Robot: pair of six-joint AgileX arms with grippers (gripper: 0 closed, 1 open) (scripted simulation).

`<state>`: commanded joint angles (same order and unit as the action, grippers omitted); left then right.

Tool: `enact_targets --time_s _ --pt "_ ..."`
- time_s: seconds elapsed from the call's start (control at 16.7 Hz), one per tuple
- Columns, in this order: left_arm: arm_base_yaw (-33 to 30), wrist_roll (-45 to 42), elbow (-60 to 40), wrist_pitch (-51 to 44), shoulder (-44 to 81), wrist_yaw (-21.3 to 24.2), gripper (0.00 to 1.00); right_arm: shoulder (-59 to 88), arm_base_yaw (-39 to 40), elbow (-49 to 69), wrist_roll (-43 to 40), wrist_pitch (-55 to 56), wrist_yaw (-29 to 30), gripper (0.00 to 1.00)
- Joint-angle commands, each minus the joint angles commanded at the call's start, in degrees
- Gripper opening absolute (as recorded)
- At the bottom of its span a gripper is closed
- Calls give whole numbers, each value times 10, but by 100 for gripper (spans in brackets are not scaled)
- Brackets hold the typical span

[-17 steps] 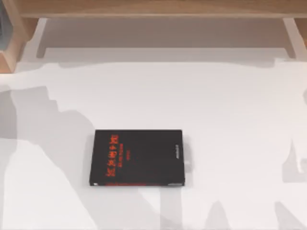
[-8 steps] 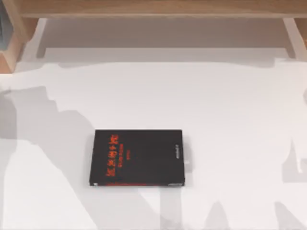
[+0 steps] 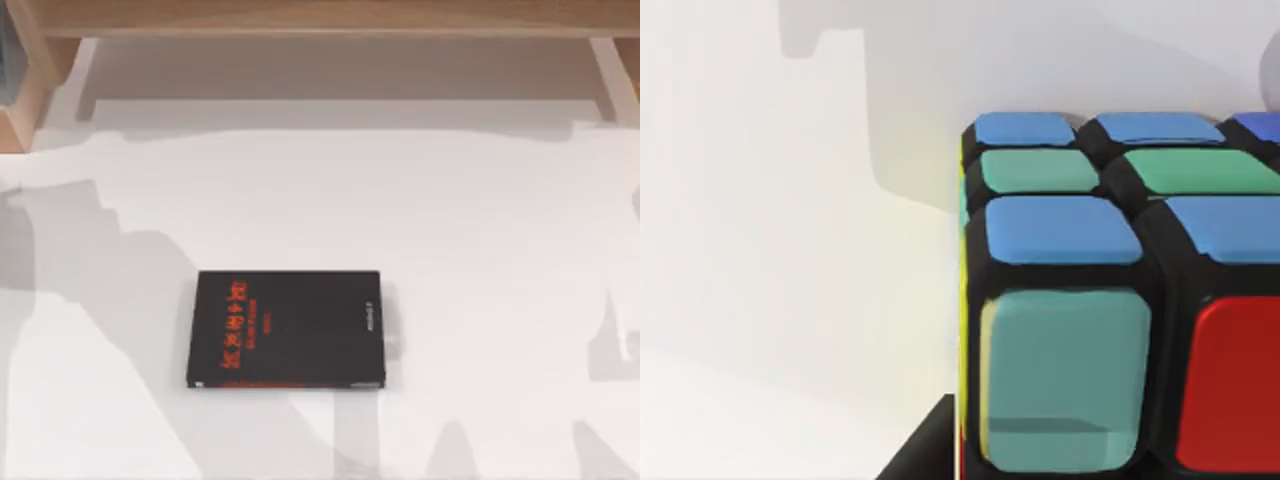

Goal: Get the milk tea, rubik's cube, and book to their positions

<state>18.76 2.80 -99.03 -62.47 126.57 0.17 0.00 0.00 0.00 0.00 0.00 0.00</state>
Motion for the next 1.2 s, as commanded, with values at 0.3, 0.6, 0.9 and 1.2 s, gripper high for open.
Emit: enact_targets --time_s 0.3,0.6,0.9,1.2 --pt "-2 0 0 0 -1 0 0 0 0 0 0 0 0 100" --pt "-2 0 -34 -43 -10 0 0 0 0 0 0 0 0 100" --pt "-2 0 -48 -61 -14 0 0 0 0 0 0 0 0 100" --pt "-39 -2 -35 -32 -38 -11 0 0 0 0 0 0 0 100"
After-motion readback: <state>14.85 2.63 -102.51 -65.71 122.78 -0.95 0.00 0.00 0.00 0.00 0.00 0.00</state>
